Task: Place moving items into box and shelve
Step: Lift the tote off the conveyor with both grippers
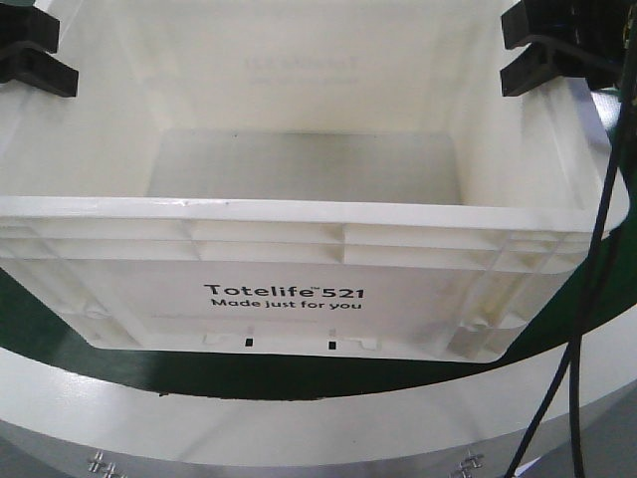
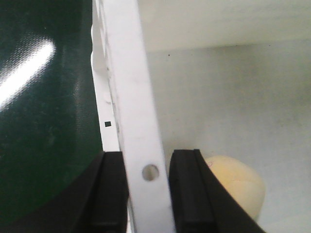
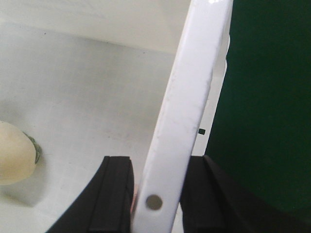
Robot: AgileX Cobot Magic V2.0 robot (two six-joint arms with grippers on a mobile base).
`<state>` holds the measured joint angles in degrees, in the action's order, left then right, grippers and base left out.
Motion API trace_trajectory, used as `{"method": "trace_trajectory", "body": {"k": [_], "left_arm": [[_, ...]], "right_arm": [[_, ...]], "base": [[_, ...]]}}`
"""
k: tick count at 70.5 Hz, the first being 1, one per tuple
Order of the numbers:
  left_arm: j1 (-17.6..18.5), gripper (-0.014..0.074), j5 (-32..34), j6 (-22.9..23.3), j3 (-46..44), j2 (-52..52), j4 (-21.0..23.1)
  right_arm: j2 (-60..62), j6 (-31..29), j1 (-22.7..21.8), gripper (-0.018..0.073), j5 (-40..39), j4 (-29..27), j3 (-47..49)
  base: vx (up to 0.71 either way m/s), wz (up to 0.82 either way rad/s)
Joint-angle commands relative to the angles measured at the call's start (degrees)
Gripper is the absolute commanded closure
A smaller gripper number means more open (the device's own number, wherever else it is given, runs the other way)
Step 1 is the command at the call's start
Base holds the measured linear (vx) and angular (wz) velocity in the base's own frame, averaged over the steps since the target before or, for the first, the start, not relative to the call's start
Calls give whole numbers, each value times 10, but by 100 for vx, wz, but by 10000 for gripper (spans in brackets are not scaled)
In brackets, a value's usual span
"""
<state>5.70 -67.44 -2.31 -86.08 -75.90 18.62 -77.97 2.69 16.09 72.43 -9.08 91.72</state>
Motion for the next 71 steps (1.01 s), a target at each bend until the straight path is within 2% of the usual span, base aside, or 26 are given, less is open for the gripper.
{"method": "trace_trajectory", "body": {"k": [1,71], "left_arm": [[5,617,69,1,-29,25,96],[5,615,70,0,-29,25,96]], "right_arm": [[24,-27,2,571,-71,-53,22],[24,-27,2,571,-70,-52,22]], "base": [[0,0],[0,0]]}}
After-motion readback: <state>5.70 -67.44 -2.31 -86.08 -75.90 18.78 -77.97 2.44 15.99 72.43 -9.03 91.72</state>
